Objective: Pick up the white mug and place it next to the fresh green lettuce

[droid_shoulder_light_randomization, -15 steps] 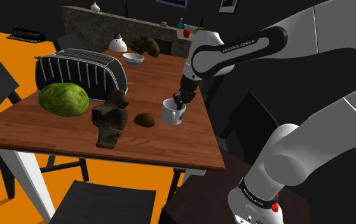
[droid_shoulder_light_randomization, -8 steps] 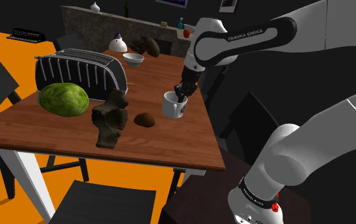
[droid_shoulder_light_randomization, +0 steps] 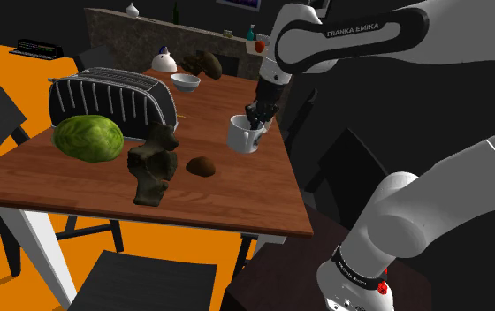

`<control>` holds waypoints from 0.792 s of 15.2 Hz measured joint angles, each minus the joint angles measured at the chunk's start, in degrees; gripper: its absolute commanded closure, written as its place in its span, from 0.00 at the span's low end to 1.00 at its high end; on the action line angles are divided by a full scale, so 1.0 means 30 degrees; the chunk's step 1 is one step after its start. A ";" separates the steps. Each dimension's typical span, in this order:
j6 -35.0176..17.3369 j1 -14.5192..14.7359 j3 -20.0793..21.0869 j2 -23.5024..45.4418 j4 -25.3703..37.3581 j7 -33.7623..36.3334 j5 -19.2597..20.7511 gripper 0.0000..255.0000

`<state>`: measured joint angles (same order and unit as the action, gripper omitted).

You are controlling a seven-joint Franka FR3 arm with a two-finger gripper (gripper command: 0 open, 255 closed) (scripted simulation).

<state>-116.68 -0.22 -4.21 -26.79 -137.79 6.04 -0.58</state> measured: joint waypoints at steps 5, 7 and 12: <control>0.1343 0.0000 0.0026 -0.0214 0.1128 0.0048 0.0010 1.00; 0.1870 0.0014 0.0058 -0.0261 0.1611 0.0092 0.0004 1.00; 0.3048 0.0015 0.0070 -0.0314 0.2734 0.0123 0.0008 1.00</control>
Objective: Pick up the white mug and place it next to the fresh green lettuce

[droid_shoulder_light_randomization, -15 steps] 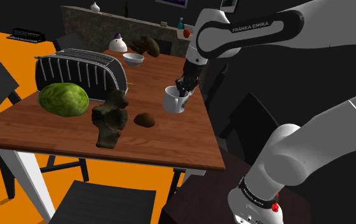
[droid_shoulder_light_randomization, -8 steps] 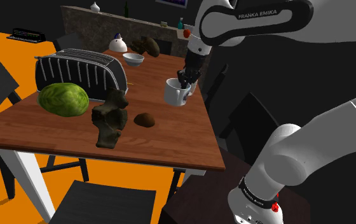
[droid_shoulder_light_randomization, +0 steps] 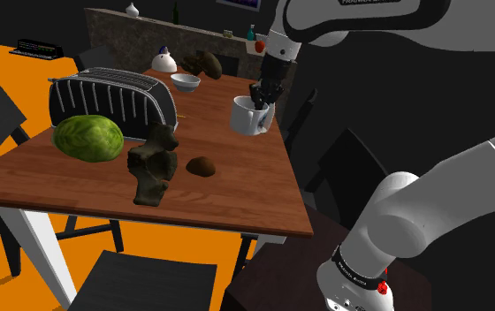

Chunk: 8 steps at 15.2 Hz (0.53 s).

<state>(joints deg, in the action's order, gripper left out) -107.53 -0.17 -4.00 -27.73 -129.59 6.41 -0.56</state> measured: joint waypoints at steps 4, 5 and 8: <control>-0.0112 0.0514 0.0990 0.1104 0.1019 0.1292 -0.0351 1.00; -0.0302 0.0655 0.1271 0.1438 0.1169 0.1672 -0.0434 1.00; -0.0142 0.1074 0.2120 0.2577 0.2512 0.2856 -0.0595 1.00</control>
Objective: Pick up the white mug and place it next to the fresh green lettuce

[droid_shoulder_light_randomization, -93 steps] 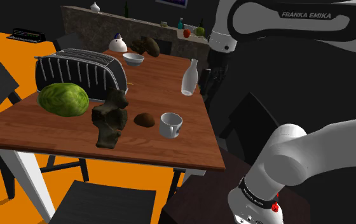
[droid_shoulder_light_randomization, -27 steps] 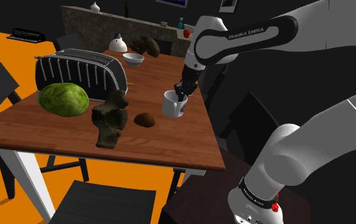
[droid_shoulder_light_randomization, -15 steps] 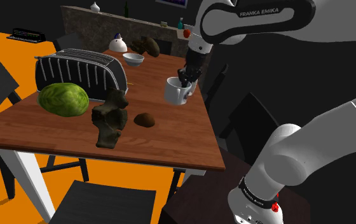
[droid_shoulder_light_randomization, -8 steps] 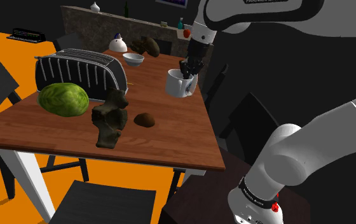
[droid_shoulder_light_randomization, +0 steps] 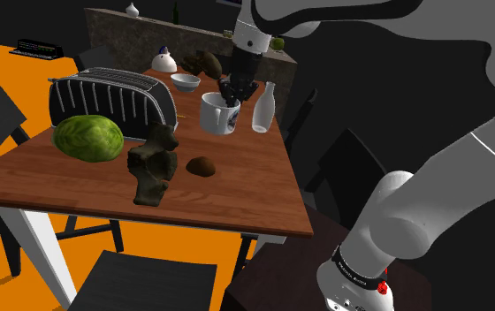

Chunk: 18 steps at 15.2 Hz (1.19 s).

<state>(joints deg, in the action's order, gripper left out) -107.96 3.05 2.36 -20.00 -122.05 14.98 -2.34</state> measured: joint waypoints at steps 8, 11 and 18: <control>-0.0245 0.1086 0.2114 0.3884 0.3717 0.3268 0.0191 1.00; -0.0067 0.1564 0.2816 0.5385 0.5399 0.4541 0.0507 1.00; 0.1038 0.2889 0.3945 0.9882 1.0860 0.7178 0.1829 1.00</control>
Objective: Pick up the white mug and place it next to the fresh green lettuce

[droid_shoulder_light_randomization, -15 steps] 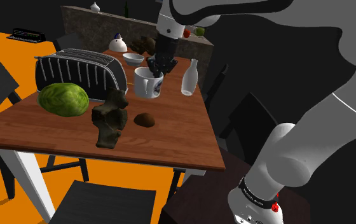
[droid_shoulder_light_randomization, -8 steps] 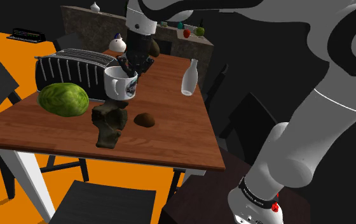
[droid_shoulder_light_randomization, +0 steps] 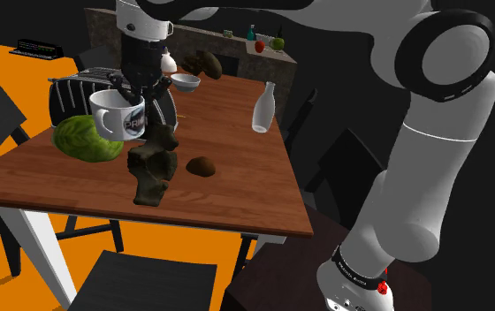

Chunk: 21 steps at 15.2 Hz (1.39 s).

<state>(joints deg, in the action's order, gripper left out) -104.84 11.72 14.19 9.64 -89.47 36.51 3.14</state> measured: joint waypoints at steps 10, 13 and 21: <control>0.4811 0.3749 0.0316 0.9165 1.3699 0.2654 0.2501 1.00; 0.4100 0.3729 0.0314 0.9219 1.3042 0.2779 0.2522 1.00; 0.1433 0.3240 0.0383 0.8315 0.9439 0.2981 0.2392 1.00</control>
<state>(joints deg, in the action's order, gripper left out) -100.54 21.44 15.34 34.59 -61.16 45.46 10.32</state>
